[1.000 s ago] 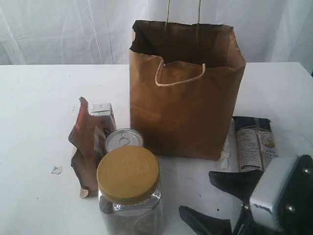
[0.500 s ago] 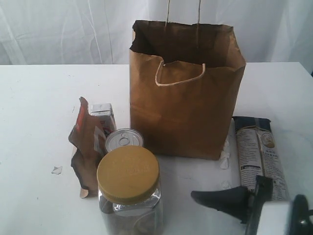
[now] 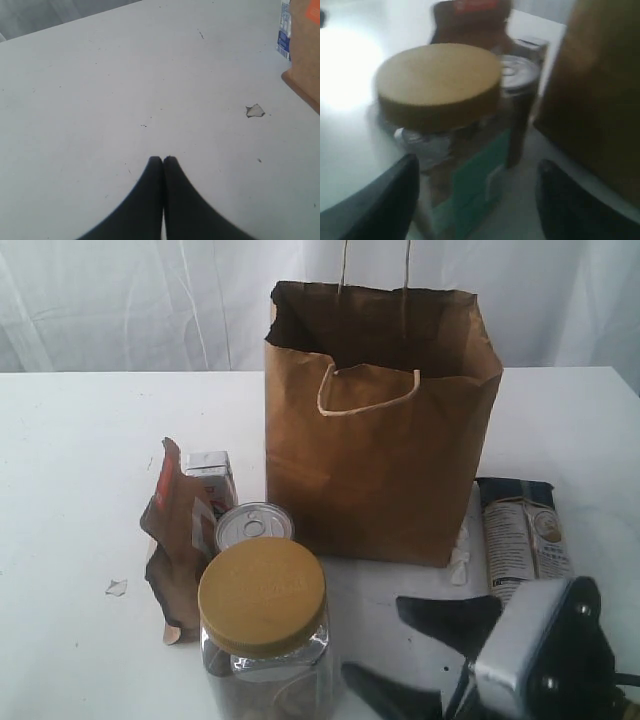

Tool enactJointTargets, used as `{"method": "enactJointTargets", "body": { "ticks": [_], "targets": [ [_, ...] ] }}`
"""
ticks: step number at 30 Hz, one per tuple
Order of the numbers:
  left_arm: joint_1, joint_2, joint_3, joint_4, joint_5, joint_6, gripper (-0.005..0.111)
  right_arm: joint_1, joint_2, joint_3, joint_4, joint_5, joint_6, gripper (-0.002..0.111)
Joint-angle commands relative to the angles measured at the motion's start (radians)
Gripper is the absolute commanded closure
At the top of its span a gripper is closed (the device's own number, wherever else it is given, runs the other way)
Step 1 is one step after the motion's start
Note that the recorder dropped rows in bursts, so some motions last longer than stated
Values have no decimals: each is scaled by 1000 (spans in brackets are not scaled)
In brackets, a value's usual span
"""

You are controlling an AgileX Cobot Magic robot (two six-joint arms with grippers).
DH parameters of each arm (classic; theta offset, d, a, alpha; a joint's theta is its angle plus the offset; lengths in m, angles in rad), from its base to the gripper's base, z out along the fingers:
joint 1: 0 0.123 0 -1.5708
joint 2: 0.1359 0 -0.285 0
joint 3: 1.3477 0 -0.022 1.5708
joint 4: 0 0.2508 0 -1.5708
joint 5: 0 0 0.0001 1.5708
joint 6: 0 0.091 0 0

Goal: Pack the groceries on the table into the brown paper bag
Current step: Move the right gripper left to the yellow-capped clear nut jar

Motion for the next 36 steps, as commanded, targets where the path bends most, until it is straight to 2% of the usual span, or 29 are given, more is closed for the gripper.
{"method": "enactJointTargets", "body": {
  "ticks": [1,5,10,14,19,25,27,32,36],
  "targets": [
    [4,-3,4,0,-3,-3,107,-2,27,-51,315,-15,-49,59],
    [4,-3,4,0,-3,-3,107,-2,71,-116,319,51,-49,71],
    [4,-3,4,0,-3,-3,107,-29,172,-187,302,228,-37,76],
    [4,-3,4,0,-3,-3,107,-29,188,-237,229,280,100,81],
    [4,-3,4,0,-3,-3,107,-29,222,-286,53,278,235,85],
    [4,-3,4,0,-3,-3,107,-29,299,-316,-259,268,589,85],
    [4,-3,4,0,-3,-3,107,-29,306,-320,-314,258,653,85],
    [4,-3,4,0,-3,-3,107,-29,310,-322,-324,256,648,85],
    [4,-3,4,0,-3,-3,107,-29,372,-347,-438,159,662,85]
  ]
}}
